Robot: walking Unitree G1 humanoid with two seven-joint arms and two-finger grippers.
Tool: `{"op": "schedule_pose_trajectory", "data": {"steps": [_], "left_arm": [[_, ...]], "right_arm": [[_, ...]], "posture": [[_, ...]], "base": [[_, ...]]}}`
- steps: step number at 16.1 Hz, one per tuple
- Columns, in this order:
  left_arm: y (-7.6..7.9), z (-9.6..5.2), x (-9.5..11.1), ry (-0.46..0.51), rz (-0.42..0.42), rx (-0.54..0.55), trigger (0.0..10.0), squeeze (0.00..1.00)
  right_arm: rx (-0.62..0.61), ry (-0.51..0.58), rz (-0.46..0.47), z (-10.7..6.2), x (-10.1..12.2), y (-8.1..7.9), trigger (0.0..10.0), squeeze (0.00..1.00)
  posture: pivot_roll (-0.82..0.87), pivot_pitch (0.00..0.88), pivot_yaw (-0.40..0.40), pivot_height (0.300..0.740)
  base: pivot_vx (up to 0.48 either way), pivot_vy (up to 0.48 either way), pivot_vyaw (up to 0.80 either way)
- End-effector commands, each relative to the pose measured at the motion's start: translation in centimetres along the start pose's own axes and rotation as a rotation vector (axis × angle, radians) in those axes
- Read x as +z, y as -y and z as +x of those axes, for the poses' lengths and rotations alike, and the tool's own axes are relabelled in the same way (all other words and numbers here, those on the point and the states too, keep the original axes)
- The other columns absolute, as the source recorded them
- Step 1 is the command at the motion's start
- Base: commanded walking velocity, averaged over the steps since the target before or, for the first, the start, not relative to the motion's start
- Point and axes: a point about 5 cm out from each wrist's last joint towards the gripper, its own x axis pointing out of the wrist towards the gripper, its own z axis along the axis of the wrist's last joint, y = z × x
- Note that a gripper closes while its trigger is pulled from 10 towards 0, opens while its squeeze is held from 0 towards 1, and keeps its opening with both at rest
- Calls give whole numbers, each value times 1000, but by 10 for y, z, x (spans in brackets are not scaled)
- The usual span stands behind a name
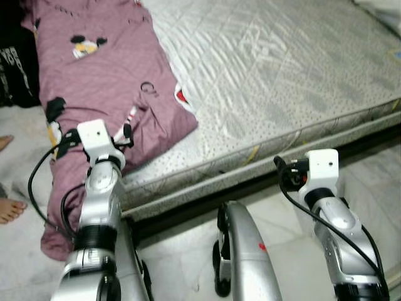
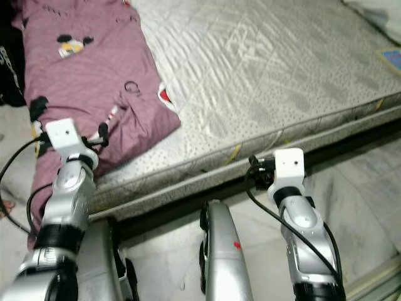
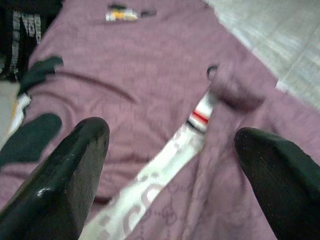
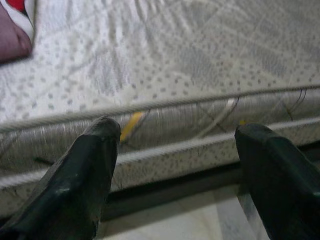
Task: Clean up the room
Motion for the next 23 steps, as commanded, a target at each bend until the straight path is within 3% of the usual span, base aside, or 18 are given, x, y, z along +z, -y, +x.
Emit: {"op": "schedule_pose_trajectory", "data": {"steps": [1,3,5,8,10,11,13,14,15,18,20,21,23], "left_arm": [[-3,0,-15,-86,30,15,10000,0],[-2,4,-33,-213,57,27,10000,0],[6,3,-41,-268,65,-11,10000,0],[28,1,-52,-333,115,-137,10000,0],[50,-4,-58,-338,218,-280,10000,0],[70,-12,-62,-315,316,-421,10000,0],[98,-29,-69,-290,380,-616,10000,0],[117,-44,-73,-238,449,-781,10000,0],[129,-56,-75,-199,457,-893,10000,0],[143,-82,-89,-127,637,-1129,10000,0],[146,-82,-83,-58,684,-1146,10000,0],[148,-70,-61,78,691,-1087,10000,0],[150,-55,-30,224,643,-982,10000,0]], "right_arm": [[-9,-20,-4,-3,-2,6,10000,0],[-3,-25,-2,2,-2,6,10000,0],[-3,-23,5,5,-2,7,10000,0],[-1,-16,10,10,-2,7,10000,0],[8,-4,16,14,-1,2,10000,0],[14,8,20,16,1,-1,10000,0],[17,19,27,20,2,-3,10000,0],[17,24,31,22,2,-4,10000,0],[19,31,34,23,3,-6,10000,0],[22,48,40,27,7,-11,10000,0],[23,64,43,28,11,-15,10000,0],[19,75,46,28,14,-17,10000,0],[12,86,47,28,16,-17,10000,0]], "posture": [[-273,235,-37,508],[-276,225,-36,508],[-278,212,-33,508],[-275,185,-29,508],[-270,168,-27,508],[-265,158,-24,508],[-259,144,-22,508],[-255,134,-21,508],[-254,128,-20,508],[-250,112,-14,508],[-249,108,-10,508],[-248,103,-5,508],[-246,100,-3,508]], "base": [[0,0,0],[0,0,0],[0,0,0],[0,0,0],[0,0,0],[0,0,0],[0,0,0],[0,0,0],[0,0,0],[0,0,0],[0,0,0],[0,0,0],[0,0,0]]}}
